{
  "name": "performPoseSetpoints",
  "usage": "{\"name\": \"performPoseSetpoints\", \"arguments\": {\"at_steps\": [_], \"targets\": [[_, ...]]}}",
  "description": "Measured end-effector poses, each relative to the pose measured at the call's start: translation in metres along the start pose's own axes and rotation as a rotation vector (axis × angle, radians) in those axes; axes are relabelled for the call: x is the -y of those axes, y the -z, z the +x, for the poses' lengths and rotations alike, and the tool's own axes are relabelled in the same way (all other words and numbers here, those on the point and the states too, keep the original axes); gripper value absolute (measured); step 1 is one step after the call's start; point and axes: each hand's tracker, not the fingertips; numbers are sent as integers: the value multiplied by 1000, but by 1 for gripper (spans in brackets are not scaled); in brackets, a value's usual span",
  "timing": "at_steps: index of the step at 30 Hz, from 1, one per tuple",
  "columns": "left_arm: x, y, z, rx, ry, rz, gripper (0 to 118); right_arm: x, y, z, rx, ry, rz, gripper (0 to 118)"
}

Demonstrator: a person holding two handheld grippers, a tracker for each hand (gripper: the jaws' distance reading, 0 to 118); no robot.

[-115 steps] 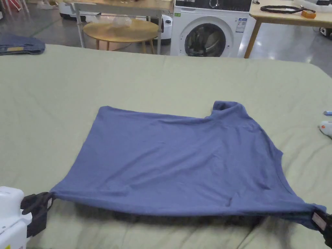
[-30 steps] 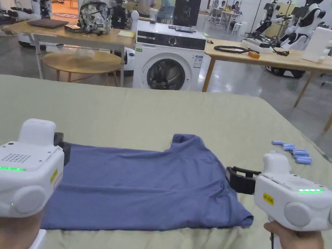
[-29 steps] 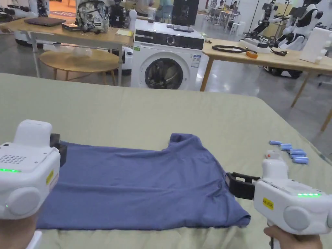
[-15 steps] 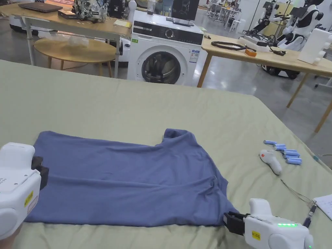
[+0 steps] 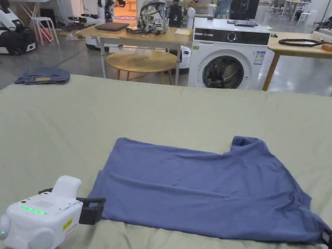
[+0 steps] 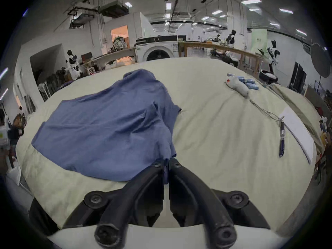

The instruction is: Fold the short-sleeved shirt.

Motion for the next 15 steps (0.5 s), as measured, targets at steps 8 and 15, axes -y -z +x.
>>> {"name": "performPoseSetpoints", "arguments": {"at_steps": [8, 15], "targets": [[32, 25, 0, 34, 86, -93, 107, 8, 9, -3, 14, 13, -29, 2], [26, 27, -2, 91, 83, -111, 34, 8, 1, -9, 9, 42, -31, 2]]}}
